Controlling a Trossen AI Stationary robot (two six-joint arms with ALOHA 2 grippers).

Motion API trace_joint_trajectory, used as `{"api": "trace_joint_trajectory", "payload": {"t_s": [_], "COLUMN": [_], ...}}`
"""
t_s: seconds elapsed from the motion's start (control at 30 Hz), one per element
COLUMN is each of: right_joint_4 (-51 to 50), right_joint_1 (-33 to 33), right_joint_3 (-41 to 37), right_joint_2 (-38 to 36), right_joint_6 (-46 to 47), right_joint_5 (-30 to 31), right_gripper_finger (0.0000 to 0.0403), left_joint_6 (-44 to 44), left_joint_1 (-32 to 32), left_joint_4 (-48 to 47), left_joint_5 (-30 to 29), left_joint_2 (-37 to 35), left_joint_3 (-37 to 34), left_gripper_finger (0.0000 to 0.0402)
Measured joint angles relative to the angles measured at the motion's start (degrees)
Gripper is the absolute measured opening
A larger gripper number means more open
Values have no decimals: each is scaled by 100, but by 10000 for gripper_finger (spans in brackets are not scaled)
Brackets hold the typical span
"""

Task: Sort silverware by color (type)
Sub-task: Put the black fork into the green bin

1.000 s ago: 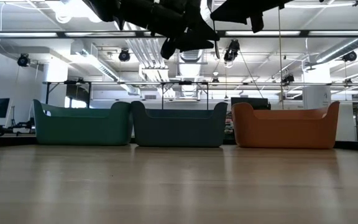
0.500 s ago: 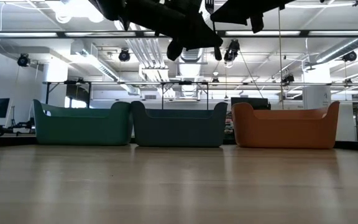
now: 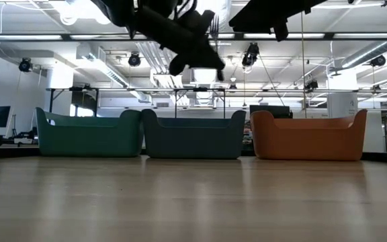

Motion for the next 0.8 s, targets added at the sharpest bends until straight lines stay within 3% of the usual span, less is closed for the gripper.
{"api": "trace_joint_trajectory", "payload": {"t_s": [0.2,0.43,0.57,0.8], "right_joint_4": [-1046,-2864,-3594,-4604], "right_joint_1": [0,-2,-2,3], "right_joint_3": [0,0,0,-2], "right_joint_2": [-425,-894,-956,-879], "right_joint_6": [636,1842,2207,2919], "right_joint_5": [11,18,10,-1162], "right_gripper_finger": [141,137,125,109], "left_joint_6": [509,1142,1200,1205], "left_joint_1": [597,1359,1764,2209], "left_joint_4": [-2148,-4868,-5946,-6794], "left_joint_5": [-114,-1831,-2455,-2718], "left_joint_2": [-605,-1618,-1955,-2133], "left_joint_3": [0,-6,-80,-572], "left_gripper_finger": [0,0,0,0]}}
